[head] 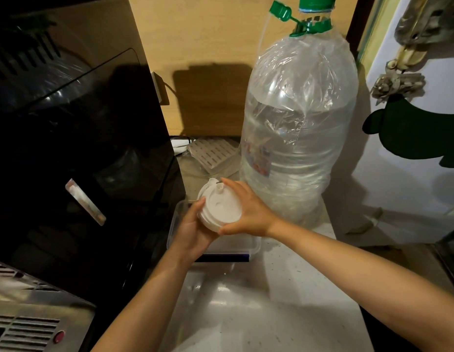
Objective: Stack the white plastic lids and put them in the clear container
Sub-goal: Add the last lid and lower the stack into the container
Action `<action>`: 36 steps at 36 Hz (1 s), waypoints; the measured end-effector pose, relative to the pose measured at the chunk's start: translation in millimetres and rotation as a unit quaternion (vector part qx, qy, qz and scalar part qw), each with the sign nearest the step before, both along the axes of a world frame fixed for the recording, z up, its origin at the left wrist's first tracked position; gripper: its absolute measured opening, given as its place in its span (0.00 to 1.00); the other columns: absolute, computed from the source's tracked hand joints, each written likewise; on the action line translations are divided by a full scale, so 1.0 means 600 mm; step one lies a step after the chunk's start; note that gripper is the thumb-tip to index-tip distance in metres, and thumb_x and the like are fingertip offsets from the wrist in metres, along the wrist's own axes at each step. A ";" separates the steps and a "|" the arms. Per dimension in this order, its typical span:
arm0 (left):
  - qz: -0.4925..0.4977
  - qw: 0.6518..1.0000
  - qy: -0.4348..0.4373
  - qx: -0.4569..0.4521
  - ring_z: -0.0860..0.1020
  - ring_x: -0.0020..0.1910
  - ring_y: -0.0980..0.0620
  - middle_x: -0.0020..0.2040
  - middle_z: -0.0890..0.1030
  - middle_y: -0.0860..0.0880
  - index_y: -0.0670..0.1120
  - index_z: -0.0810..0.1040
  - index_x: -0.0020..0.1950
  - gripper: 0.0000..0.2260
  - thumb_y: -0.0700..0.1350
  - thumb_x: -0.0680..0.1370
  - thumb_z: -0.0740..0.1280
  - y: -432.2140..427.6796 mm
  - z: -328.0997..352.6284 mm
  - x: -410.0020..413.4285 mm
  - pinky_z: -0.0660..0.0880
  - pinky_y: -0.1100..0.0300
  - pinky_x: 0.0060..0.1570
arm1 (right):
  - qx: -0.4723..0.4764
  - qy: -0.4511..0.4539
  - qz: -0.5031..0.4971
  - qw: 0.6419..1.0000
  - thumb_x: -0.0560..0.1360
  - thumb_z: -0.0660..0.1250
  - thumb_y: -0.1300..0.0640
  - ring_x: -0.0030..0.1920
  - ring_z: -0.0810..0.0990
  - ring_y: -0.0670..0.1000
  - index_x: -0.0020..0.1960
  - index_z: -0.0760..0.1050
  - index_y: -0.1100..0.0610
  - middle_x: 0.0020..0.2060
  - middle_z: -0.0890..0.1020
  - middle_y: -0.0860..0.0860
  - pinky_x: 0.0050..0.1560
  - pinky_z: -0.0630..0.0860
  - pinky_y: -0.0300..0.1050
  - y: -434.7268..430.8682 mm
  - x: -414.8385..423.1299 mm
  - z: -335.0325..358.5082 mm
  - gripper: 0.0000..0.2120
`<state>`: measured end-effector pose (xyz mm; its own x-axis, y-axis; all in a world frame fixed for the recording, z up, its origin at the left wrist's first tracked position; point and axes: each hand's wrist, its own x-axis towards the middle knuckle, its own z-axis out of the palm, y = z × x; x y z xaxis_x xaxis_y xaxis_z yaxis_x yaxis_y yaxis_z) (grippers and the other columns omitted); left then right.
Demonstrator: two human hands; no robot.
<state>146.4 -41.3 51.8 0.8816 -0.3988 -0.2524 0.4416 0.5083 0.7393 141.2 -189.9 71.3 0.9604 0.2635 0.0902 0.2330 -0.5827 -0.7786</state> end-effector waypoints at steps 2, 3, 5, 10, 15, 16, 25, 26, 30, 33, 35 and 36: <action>0.027 0.998 -0.013 0.061 0.80 0.44 0.50 0.37 0.86 0.50 0.49 0.77 0.47 0.08 0.50 0.74 0.62 -0.002 0.002 -0.001 0.77 0.56 0.37 | -0.005 0.004 -0.004 1.000 0.58 0.78 0.54 0.66 0.63 0.52 0.72 0.55 0.51 0.67 0.63 0.54 0.63 0.63 0.42 0.000 0.006 -0.007 0.49; 0.042 0.994 -0.015 0.097 0.79 0.44 0.49 0.35 0.85 0.50 0.50 0.76 0.43 0.08 0.48 0.77 0.58 -0.001 0.003 -0.001 0.76 0.56 0.38 | -0.009 0.006 -0.007 1.000 0.59 0.78 0.56 0.66 0.63 0.53 0.72 0.54 0.51 0.67 0.63 0.54 0.64 0.64 0.45 0.000 0.009 -0.010 0.49; 0.059 0.981 -0.035 0.180 0.78 0.44 0.49 0.39 0.83 0.48 0.49 0.75 0.42 0.08 0.47 0.78 0.58 0.003 0.005 0.000 0.78 0.55 0.39 | -0.020 0.009 -0.009 1.000 0.60 0.78 0.56 0.67 0.63 0.55 0.73 0.54 0.51 0.68 0.63 0.55 0.67 0.64 0.50 -0.002 0.014 -0.015 0.48; 0.060 0.922 -0.109 0.367 0.79 0.46 0.48 0.46 0.80 0.47 0.49 0.75 0.47 0.04 0.48 0.75 0.64 0.022 -0.004 0.013 0.77 0.54 0.45 | -0.047 0.023 -0.011 0.999 0.60 0.78 0.54 0.68 0.62 0.56 0.73 0.53 0.52 0.69 0.63 0.56 0.68 0.64 0.51 -0.004 0.024 -0.031 0.49; 0.037 0.898 -0.111 0.425 0.79 0.46 0.48 0.47 0.79 0.46 0.43 0.75 0.56 0.12 0.45 0.73 0.67 0.025 -0.007 0.025 0.77 0.54 0.45 | -0.055 0.041 -0.019 0.997 0.60 0.78 0.53 0.70 0.61 0.56 0.74 0.49 0.54 0.71 0.61 0.56 0.68 0.62 0.50 0.005 0.029 -0.049 0.52; 0.033 0.893 -0.107 0.435 0.79 0.47 0.46 0.48 0.79 0.44 0.41 0.76 0.57 0.14 0.44 0.73 0.67 0.027 -0.010 0.028 0.77 0.55 0.45 | -0.054 0.050 -0.020 0.997 0.60 0.78 0.53 0.70 0.60 0.56 0.74 0.48 0.54 0.72 0.60 0.56 0.68 0.62 0.49 0.006 0.030 -0.052 0.53; -0.027 0.858 -0.073 0.508 0.76 0.41 0.53 0.43 0.78 0.48 0.40 0.75 0.58 0.14 0.42 0.74 0.67 0.042 -0.038 0.045 0.72 0.64 0.36 | -0.067 0.118 0.017 0.991 0.62 0.77 0.60 0.68 0.62 0.54 0.70 0.58 0.57 0.68 0.65 0.57 0.65 0.61 0.44 0.003 0.029 -0.087 0.42; -0.035 0.851 -0.064 0.520 0.76 0.41 0.53 0.43 0.78 0.49 0.40 0.75 0.58 0.14 0.42 0.73 0.67 0.043 -0.043 0.047 0.72 0.64 0.36 | -0.071 0.125 0.017 0.989 0.62 0.77 0.60 0.68 0.62 0.55 0.70 0.58 0.57 0.68 0.65 0.57 0.66 0.62 0.45 0.004 0.030 -0.092 0.42; -0.070 0.831 -0.038 0.550 0.76 0.38 0.54 0.42 0.78 0.48 0.39 0.76 0.57 0.13 0.41 0.74 0.66 0.040 -0.054 0.056 0.72 0.66 0.33 | -0.105 0.147 0.022 0.983 0.63 0.76 0.61 0.68 0.62 0.57 0.71 0.57 0.60 0.69 0.64 0.59 0.67 0.62 0.48 0.011 0.035 -0.102 0.42; -0.085 0.823 -0.035 0.561 0.76 0.35 0.54 0.48 0.79 0.41 0.36 0.75 0.57 0.13 0.39 0.75 0.64 0.036 -0.056 0.063 0.73 0.69 0.28 | -0.115 0.165 0.019 0.979 0.63 0.76 0.60 0.69 0.62 0.59 0.71 0.57 0.61 0.69 0.64 0.61 0.68 0.63 0.51 0.023 0.040 -0.106 0.42; -0.088 0.817 -0.032 0.570 0.77 0.37 0.51 0.50 0.80 0.38 0.36 0.76 0.56 0.12 0.40 0.75 0.64 0.035 -0.059 0.066 0.73 0.67 0.30 | -0.127 0.173 0.008 0.977 0.60 0.78 0.59 0.69 0.63 0.59 0.71 0.57 0.61 0.69 0.64 0.60 0.68 0.64 0.52 0.030 0.046 -0.114 0.45; -0.089 0.814 -0.031 0.573 0.77 0.40 0.50 0.52 0.80 0.37 0.36 0.76 0.56 0.12 0.40 0.75 0.64 0.035 -0.061 0.068 0.73 0.67 0.31 | -0.132 0.178 0.007 0.975 0.59 0.79 0.59 0.68 0.64 0.60 0.70 0.58 0.60 0.68 0.65 0.60 0.68 0.66 0.53 0.031 0.049 -0.118 0.47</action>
<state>187.4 -20.6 15.3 0.8612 -0.0560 -0.5051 0.3760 -0.5987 0.7073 170.9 -171.3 0.3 0.9147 0.2454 -0.3212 -0.0154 -0.7729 -0.6343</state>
